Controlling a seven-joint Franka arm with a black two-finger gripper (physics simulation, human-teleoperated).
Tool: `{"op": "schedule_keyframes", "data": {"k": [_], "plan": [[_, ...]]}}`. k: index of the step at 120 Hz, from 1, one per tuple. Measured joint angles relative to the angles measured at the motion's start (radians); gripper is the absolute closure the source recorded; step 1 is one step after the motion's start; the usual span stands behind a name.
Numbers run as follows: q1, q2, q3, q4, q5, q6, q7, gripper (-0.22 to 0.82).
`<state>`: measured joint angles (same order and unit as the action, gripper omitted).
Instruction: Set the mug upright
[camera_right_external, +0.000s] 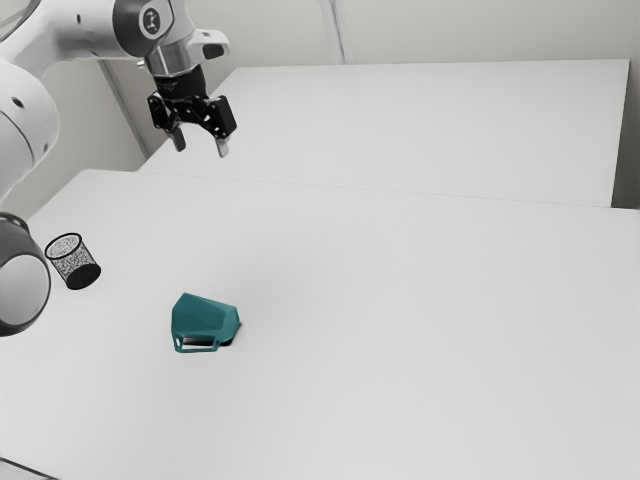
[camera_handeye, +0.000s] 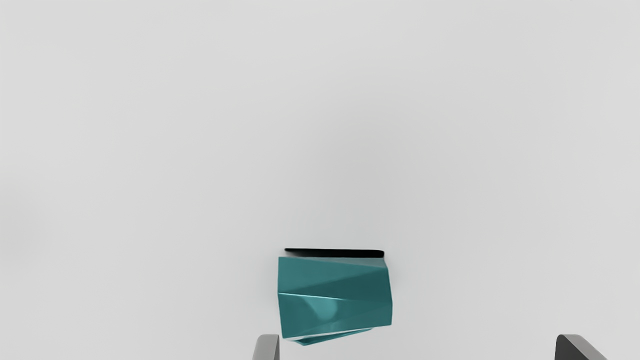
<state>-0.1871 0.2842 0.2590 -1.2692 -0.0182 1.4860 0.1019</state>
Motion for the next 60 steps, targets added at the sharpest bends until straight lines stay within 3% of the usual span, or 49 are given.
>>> {"op": "schedule_keyframes", "data": {"k": [33, 45, 60], "plan": [[0.006, -0.032, 0.015, -0.034, -0.024, -0.008, 0.017, 0.00], [0.005, -0.092, 0.015, -0.176, -0.080, 0.017, 0.018, 0.00], [0.008, -0.252, 0.042, -0.457, -0.156, 0.072, 0.033, 0.00]]}}
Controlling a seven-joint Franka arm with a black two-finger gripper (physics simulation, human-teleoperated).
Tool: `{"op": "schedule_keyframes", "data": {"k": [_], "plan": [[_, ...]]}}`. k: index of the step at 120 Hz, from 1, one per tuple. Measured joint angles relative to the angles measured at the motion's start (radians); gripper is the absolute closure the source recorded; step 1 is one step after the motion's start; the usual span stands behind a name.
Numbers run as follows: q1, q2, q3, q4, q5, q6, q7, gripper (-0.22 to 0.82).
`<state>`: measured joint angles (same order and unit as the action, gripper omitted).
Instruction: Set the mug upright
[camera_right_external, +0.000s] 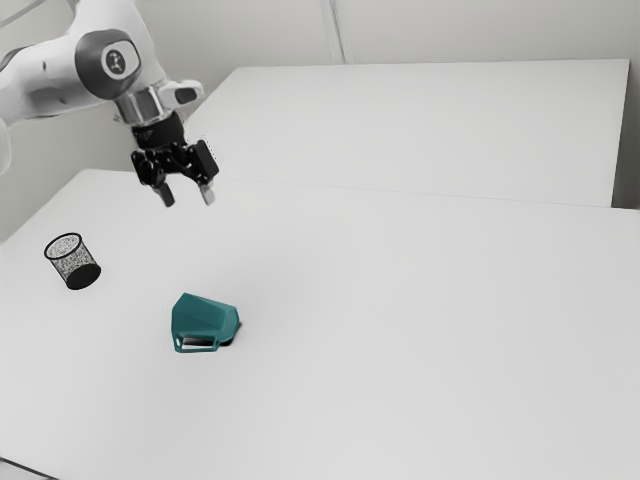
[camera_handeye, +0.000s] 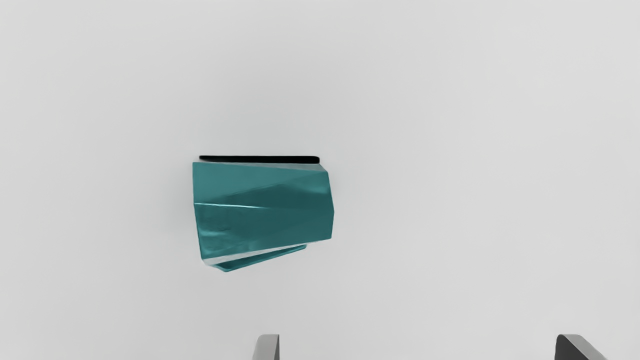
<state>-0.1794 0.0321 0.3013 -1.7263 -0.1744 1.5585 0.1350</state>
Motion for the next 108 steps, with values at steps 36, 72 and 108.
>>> {"op": "schedule_keyframes", "data": {"k": [36, 72, 108], "plan": [[0.018, -0.210, 0.093, -0.448, -0.102, 0.212, 0.106, 0.00], [0.012, -0.214, 0.150, -0.584, -0.124, 0.411, 0.298, 0.00], [0.021, -0.194, 0.193, -0.603, -0.120, 0.512, 0.478, 0.00]]}}
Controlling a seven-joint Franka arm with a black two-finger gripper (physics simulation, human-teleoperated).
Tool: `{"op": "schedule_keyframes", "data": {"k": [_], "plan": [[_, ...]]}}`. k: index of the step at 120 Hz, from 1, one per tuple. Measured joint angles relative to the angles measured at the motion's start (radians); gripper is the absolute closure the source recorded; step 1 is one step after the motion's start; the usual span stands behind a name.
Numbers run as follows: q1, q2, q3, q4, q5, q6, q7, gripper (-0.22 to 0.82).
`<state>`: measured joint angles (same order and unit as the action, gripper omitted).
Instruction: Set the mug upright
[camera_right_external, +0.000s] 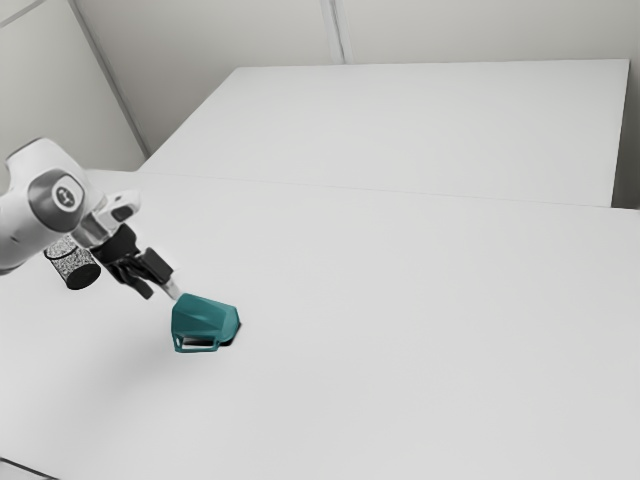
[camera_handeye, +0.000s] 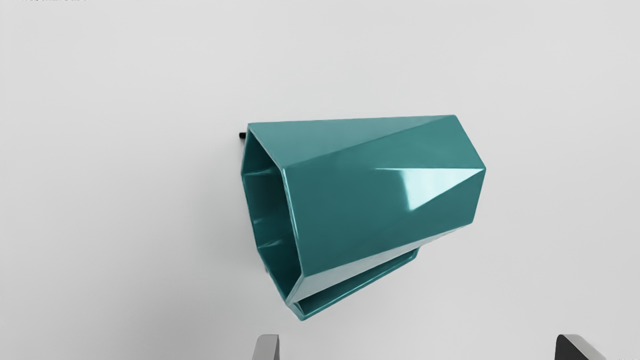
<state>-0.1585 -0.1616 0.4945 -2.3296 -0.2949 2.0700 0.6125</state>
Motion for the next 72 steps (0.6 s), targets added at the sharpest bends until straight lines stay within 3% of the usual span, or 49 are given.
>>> {"op": "schedule_keyframes", "data": {"k": [72], "plan": [[0.005, 0.140, 0.013, -0.002, -0.178, 0.082, 0.231, 0.00]]}}
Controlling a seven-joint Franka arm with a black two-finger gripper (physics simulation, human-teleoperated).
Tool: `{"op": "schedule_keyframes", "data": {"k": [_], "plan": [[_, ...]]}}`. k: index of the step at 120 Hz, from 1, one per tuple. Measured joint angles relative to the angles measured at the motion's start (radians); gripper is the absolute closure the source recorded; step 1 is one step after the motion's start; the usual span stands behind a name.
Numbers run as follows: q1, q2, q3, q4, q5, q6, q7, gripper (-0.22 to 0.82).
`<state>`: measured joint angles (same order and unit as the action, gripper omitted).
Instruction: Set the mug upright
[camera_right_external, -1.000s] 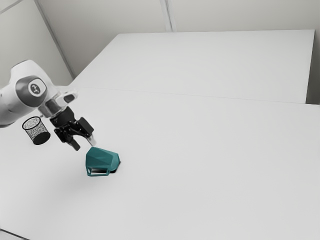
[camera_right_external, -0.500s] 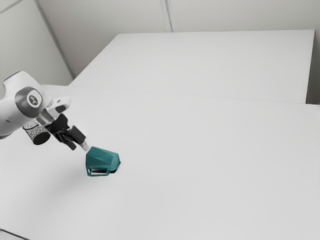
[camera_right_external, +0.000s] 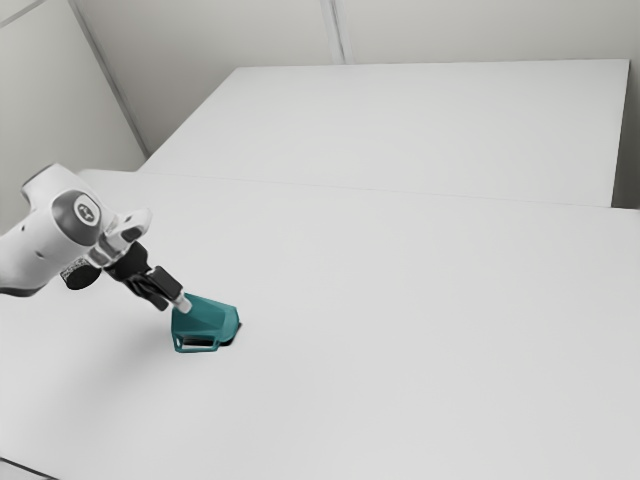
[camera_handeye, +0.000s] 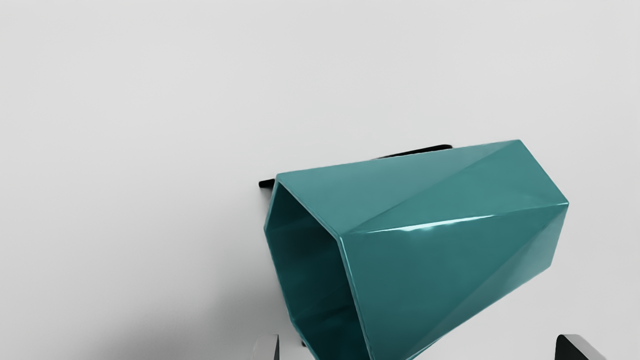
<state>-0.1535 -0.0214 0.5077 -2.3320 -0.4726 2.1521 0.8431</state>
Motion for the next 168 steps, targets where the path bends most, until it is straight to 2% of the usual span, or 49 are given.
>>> {"op": "schedule_keyframes", "data": {"k": [49, 106, 168], "plan": [[-0.001, 0.045, 0.009, -0.020, -0.177, -0.039, 0.124, 0.00], [0.084, 0.065, 0.029, -0.016, -0.244, -0.137, 0.209, 0.00], [0.092, 0.122, 0.029, 0.013, -0.373, -0.188, 0.283, 0.00]]}}
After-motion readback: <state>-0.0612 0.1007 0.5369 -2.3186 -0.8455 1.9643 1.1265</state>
